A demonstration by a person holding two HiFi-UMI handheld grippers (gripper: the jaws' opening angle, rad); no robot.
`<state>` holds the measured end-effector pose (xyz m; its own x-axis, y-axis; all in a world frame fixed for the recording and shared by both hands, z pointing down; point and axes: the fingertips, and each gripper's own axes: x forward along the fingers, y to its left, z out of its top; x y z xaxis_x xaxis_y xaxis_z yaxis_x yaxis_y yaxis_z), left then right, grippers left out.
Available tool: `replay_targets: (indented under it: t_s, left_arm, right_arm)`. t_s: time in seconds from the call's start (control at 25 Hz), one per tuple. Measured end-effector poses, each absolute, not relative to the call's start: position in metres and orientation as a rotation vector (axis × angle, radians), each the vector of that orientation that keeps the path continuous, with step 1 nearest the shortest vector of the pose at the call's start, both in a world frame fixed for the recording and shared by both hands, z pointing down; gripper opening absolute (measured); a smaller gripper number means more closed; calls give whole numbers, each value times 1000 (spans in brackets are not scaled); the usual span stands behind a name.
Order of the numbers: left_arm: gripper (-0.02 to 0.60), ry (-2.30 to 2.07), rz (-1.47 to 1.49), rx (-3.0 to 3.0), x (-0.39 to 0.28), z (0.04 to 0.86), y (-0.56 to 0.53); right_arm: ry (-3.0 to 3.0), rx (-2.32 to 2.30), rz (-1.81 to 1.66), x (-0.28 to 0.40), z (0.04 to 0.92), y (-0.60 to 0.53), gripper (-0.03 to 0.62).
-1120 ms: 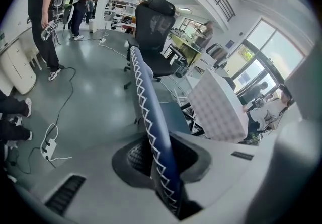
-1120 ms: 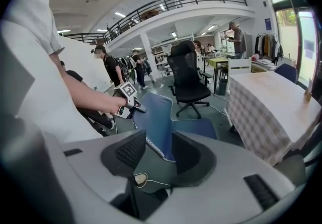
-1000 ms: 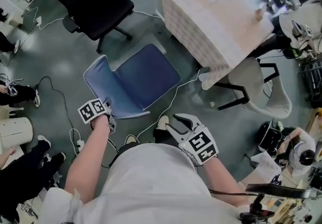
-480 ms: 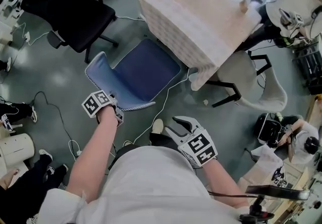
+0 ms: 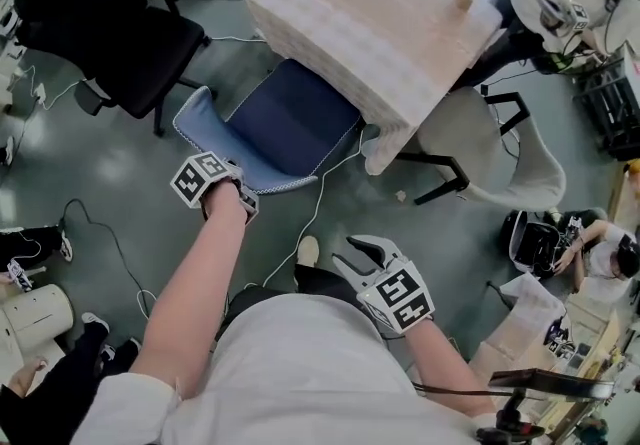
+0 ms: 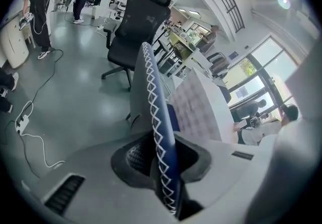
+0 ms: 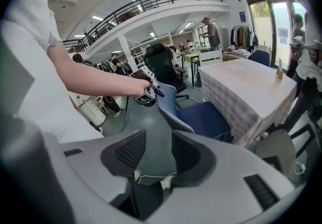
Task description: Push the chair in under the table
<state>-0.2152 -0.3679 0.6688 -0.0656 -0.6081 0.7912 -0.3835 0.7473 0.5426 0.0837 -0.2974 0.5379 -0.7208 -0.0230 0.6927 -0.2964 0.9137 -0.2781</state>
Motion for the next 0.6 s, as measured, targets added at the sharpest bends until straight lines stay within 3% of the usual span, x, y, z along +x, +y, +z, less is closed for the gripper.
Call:
replay_targets:
  t_s: [0.6]
  left_arm:
    - [83, -1639, -268, 826, -190, 667, -451]
  right_arm:
    - [-2294, 296, 541, 103, 545, -304, 169]
